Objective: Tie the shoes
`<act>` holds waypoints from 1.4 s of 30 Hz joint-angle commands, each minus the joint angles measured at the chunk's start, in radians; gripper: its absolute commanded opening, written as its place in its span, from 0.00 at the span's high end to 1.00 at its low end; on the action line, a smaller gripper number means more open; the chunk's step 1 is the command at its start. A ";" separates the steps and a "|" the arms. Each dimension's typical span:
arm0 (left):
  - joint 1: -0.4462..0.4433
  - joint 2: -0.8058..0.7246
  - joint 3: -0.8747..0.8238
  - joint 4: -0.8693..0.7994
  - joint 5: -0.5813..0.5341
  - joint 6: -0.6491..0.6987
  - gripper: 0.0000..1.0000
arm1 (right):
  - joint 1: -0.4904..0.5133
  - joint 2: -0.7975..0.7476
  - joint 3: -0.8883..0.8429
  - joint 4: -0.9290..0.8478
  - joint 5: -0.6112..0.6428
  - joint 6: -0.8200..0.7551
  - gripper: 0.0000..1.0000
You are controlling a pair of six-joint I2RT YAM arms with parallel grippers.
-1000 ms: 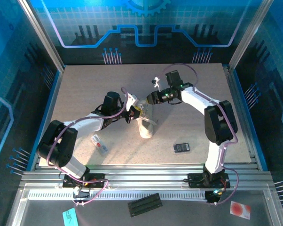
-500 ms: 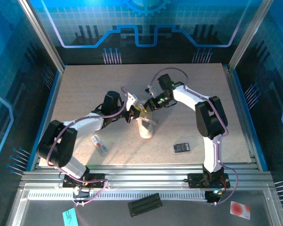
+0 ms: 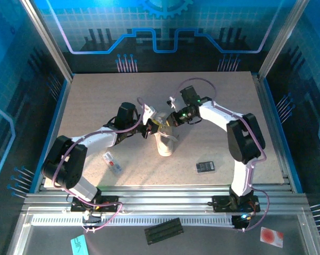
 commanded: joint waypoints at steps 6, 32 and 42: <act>0.005 0.003 0.050 -0.040 0.003 0.017 1.00 | -0.020 -0.137 -0.188 0.345 -0.015 0.156 0.95; 0.018 0.090 0.119 -0.079 0.046 -0.022 1.00 | -0.092 -0.182 -0.484 0.966 -0.055 0.426 0.94; 0.018 0.120 0.145 -0.083 0.055 -0.029 1.00 | -0.085 -0.161 -0.497 0.845 0.079 0.527 0.91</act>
